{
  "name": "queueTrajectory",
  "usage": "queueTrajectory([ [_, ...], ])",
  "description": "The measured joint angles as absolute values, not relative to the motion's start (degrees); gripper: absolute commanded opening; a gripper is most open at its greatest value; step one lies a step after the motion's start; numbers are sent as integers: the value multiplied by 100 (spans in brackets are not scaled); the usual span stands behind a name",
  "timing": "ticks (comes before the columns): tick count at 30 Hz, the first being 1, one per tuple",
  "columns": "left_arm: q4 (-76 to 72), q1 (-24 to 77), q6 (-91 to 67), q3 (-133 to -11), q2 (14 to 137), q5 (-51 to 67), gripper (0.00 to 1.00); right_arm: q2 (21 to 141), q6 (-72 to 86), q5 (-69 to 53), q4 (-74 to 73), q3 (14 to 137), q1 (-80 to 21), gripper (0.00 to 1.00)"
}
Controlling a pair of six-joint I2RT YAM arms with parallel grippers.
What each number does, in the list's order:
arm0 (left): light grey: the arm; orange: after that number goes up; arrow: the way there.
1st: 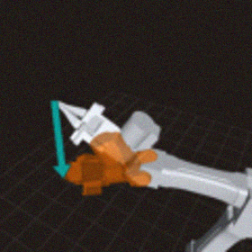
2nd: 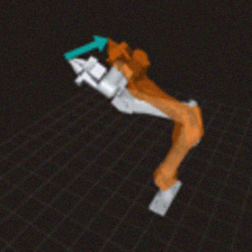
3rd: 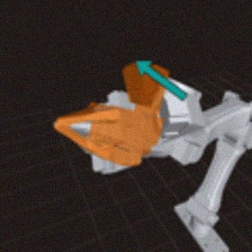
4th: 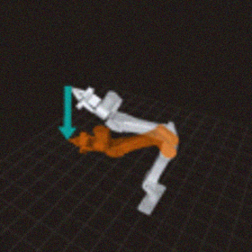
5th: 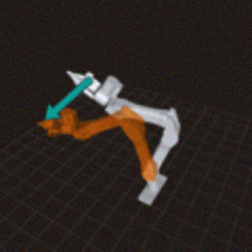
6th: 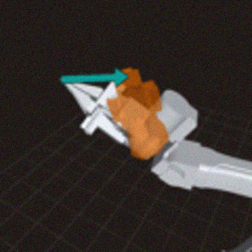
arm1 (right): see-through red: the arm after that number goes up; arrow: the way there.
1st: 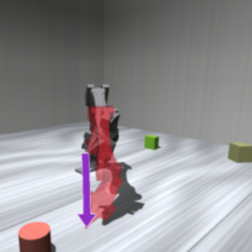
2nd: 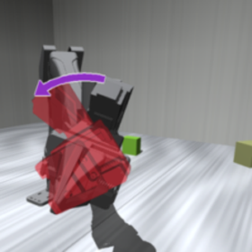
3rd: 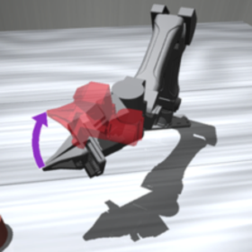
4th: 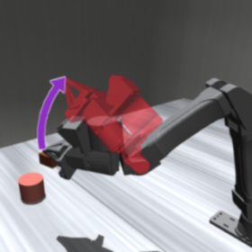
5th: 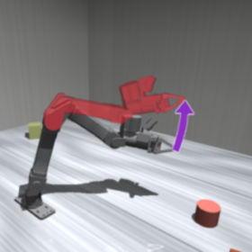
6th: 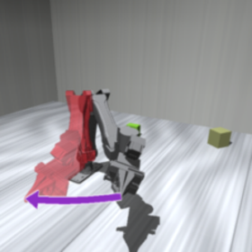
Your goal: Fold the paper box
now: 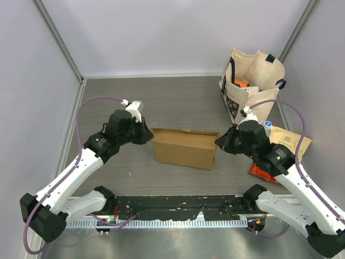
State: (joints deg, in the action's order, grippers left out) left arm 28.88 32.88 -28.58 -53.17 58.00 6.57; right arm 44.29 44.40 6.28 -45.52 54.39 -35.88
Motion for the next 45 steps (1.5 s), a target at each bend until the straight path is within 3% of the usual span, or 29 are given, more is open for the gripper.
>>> queueTrajectory([
  [25, 2617, 3343, -3131, -5002, 5527, 626, 0, 4331, 3559, 825, -4062, 4801, -3588, 2],
  [36, 2596, 3378, -3146, -4967, 5483, 596, 0, 4379, 3535, 692, -4195, 4928, -3588, 34],
  [45, 2593, 3385, -3153, -4967, 5483, 596, 0, 4464, 3444, 692, -4206, 4980, -3590, 33],
])
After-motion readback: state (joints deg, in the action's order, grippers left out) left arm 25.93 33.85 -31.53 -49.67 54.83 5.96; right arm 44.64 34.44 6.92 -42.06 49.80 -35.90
